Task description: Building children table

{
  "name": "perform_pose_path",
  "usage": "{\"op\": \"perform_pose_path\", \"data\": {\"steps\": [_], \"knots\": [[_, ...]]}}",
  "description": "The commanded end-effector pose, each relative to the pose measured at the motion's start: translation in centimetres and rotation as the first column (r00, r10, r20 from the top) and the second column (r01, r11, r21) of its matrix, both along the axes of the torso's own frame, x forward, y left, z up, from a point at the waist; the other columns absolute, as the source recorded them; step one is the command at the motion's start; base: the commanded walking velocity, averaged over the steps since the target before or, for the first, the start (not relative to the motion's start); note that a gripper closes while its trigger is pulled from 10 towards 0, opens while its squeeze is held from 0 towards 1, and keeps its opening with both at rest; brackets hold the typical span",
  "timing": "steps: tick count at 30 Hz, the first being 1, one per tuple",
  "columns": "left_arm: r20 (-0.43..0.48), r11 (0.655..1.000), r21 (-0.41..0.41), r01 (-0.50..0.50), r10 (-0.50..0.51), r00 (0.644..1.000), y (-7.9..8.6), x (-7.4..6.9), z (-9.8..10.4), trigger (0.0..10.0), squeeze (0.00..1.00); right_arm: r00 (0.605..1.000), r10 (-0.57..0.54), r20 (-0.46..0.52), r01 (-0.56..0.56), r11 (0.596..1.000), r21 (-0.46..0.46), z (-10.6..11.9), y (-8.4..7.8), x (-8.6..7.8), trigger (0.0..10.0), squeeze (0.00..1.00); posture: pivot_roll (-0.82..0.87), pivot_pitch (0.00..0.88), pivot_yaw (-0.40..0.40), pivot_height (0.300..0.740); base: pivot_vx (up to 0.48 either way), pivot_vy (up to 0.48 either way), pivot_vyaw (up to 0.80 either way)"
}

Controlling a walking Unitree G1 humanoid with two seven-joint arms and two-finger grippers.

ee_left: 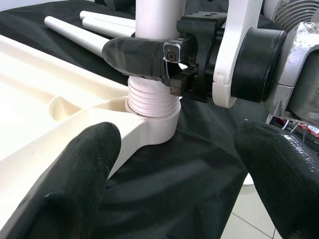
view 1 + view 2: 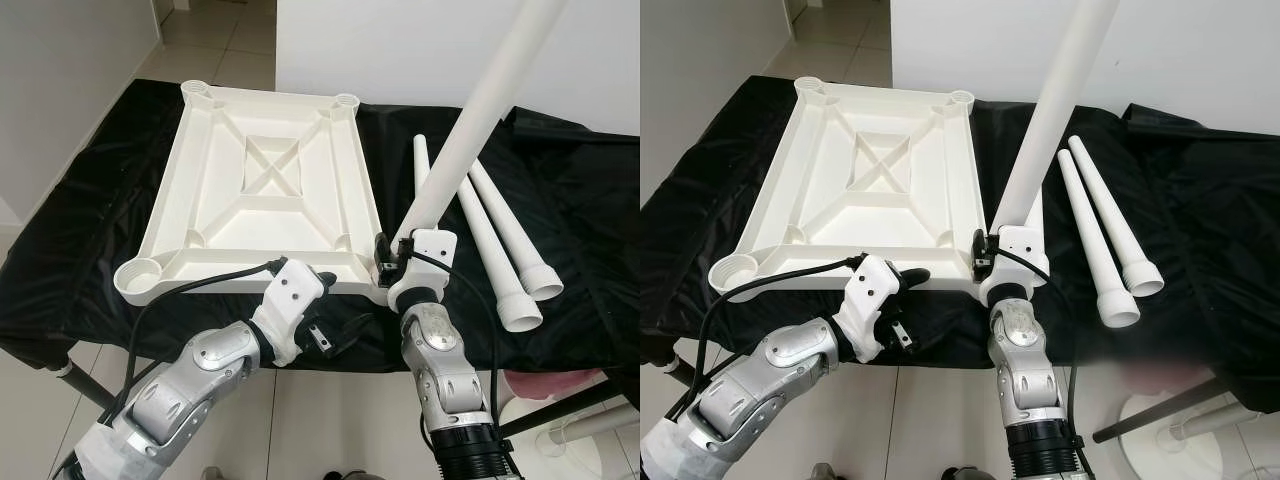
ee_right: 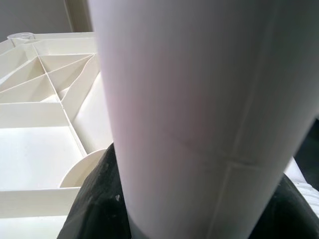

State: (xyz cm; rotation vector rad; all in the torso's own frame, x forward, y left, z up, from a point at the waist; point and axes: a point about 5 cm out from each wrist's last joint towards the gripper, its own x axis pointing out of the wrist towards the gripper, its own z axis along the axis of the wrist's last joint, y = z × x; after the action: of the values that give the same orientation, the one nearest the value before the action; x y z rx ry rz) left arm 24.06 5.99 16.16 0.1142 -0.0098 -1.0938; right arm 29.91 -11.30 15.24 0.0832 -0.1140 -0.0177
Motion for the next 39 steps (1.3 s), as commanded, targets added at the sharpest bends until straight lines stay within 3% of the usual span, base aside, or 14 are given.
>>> {"op": "perform_pose_path", "data": {"steps": [1, 4, 5, 9, 14, 15, 16, 17, 22, 24, 29, 30, 31, 39], "knots": [[-0.023, 0.989, 0.013, 0.145, -0.145, 0.989, -0.5, -1.0, -0.2, 10.0, 0.0, 0.998, -0.015, -0.066, 0.016, 1.0, 0.021, -1.5, 0.5, -0.8, 10.0, 0.0, 0.04, 0.074, -0.074, 0.74, 0.0, 0.0, 0.0], [-0.024, 0.989, 0.016, 0.148, -0.147, 0.989, -0.4, -0.9, -0.2, 10.0, 0.0, 1.0, -0.012, -0.023, 0.012, 1.0, 0.017, -0.7, 0.5, -0.8, 10.0, 0.0, 0.04, 0.073, -0.069, 0.74, 0.0, 0.0, 0.0], [-0.023, 0.989, 0.018, 0.149, -0.148, 0.989, -0.4, -0.9, -0.2, 10.0, 0.0, 1.0, 0.002, -0.006, -0.002, 1.0, 0.025, -0.6, 0.4, -0.7, 10.0, 1.0, 0.04, 0.073, -0.067, 0.74, 0.0, 0.0, 0.0], [-0.022, 0.989, 0.019, 0.149, -0.149, 0.989, -0.4, -0.9, -0.2, 10.0, 0.0, 1.0, 0.024, 0.016, -0.024, 0.999, 0.023, -0.3, 0.3, -0.7, 10.0, 1.0, 0.04, 0.073, -0.068, 0.74, 0.0, 0.0, 0.0], [-0.025, 0.989, 0.017, 0.148, -0.148, 0.989, -0.4, -1.0, -0.2, 10.0, 0.0, 0.995, 0.09, 0.049, -0.087, 0.995, -0.054, 0.2, -0.2, -0.3, 10.0, 1.0, 0.04, 0.077, -0.065, 0.74, 0.0, 0.0, 0.0], [-0.025, 0.989, 0.017, 0.147, -0.147, 0.989, -0.4, -1.0, -0.2, 10.0, 0.0, 0.992, 0.122, 0.042, -0.12, 0.991, -0.051, 0.2, -0.3, -0.2, 10.0, 0.5, 0.04, 0.079, -0.066, 0.74, 0.0, 0.0, 0.0], [-0.025, 0.989, 0.017, 0.147, -0.147, 0.989, -0.4, -1.0, -0.2, 10.0, 0.0, 0.992, 0.122, 0.042, -0.12, 0.991, -0.051, 0.2, -0.3, -0.2, 10.0, 0.5, 0.04, 0.079, -0.066, 0.74, 0.0, 0.0, 0.0], [-0.026, 0.989, 0.017, 0.147, -0.147, 0.989, -0.3, -1.0, -0.2, 10.0, 0.0, 0.986, 0.16, 0.045, -0.157, 0.986, -0.056, 0.3, -0.4, -0.1, 10.0, 0.0, 0.05, 0.08, -0.067, 0.74, 0.0, 0.0, 0.0], [-0.026, 0.989, 0.018, 0.144, -0.144, 0.989, -0.3, -1.0, -0.2, 10.0, 0.0, 0.973, 0.226, 0.054, -0.221, 0.972, -0.082, 0.5, -0.8, 0.3, 10.0, 0.0, 0.05, 0.081, -0.066, 0.74, 0.0, 0.0, 0.0], [-0.025, 0.991, 0.018, 0.136, -0.136, 0.99, -0.2, -0.9, -0.2, 10.0, 0.0, 0.944, 0.323, 0.063, -0.314, 0.942, -0.117, 0.6, -1.2, 0.8, 10.0, 0.0, 0.05, 0.083, -0.062, 0.74, 0.0, 0.0, 0.0], [-0.024, 0.991, 0.019, 0.135, -0.134, 0.991, -0.1, -0.9, -0.1, 10.0, 0.0, 0.908, 0.416, 0.053, -0.402, 0.898, -0.179, 0.5, -1.7, 1.3, 10.0, 0.0, 0.05, 0.083, -0.059, 0.74, 0.0, 0.0, 0.0], [-0.024, 0.991, 0.019, 0.135, -0.134, 0.991, -0.1, -0.9, -0.1, 10.0, 0.0, 0.902, 0.43, 0.043, -0.415, 0.89, -0.187, 0.3, -1.8, 1.3, 3.2, 0.0, 0.05, 0.084, -0.058, 0.74, 0.0, 0.0, 0.0], [-0.024, 0.991, 0.02, 0.135, -0.135, 0.991, -0.1, -0.9, -0.1, 10.0, 0.0, 0.9, 0.435, 0.029, -0.421, 0.884, -0.203, 0.1, -2.1, 1.4, 0.0, 0.0, 0.05, 0.084, -0.058, 0.74, 0.0, 0.0, 0.0], [-0.026, 0.99, 0.022, 0.137, -0.136, 0.99, -0.1, -1.0, -0.1, 10.0, 0.0, 0.887, 0.462, 0.012, -0.452, 0.874, -0.18, -0.4, -2.6, 1.3, 0.0, 0.0, 0.05, 0.087, -0.056, 0.74, 0.0, 0.0, 0.0]]}}
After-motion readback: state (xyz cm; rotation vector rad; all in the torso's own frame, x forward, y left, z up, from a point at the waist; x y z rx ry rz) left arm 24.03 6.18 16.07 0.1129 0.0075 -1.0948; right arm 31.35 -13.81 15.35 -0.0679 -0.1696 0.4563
